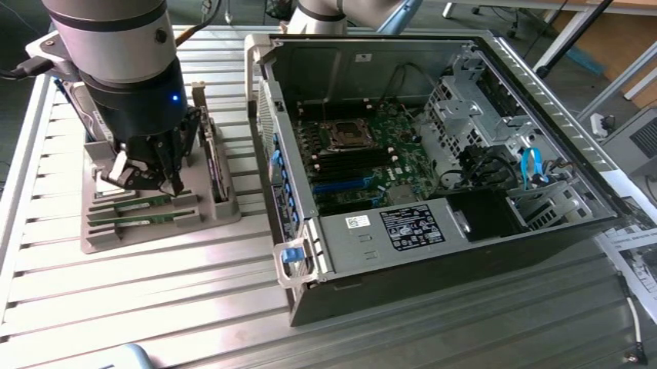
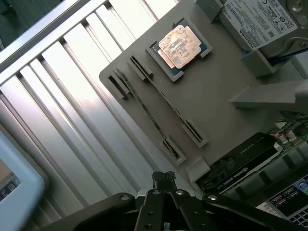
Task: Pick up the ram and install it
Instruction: 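Pick up the ram and move it above insertion slot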
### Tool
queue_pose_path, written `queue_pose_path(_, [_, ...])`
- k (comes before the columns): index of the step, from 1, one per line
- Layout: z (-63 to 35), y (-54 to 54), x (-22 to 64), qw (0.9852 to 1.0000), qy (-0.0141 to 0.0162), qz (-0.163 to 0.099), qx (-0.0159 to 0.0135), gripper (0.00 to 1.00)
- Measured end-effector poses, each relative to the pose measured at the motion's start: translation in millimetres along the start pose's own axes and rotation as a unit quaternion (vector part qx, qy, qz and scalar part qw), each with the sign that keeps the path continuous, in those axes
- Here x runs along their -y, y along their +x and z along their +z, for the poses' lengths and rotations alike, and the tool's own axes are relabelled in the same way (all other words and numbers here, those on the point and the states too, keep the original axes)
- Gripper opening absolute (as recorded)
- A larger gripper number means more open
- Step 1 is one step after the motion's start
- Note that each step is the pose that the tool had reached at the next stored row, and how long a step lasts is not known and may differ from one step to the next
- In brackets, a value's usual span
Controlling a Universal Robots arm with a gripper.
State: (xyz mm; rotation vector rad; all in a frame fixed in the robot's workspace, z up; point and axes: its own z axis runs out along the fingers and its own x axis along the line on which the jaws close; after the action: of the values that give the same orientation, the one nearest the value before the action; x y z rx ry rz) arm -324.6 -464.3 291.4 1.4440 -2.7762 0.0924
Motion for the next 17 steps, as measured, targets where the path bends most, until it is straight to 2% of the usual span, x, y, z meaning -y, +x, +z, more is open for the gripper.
queue_pose_path(8, [0.2,0.0,0.0,0.9994,0.0047,-0.033,-0.0033,0.11])
queue_pose_path(17, [0.4,0.0,0.0,0.9976,0.0095,-0.068,-0.0069,0.11])
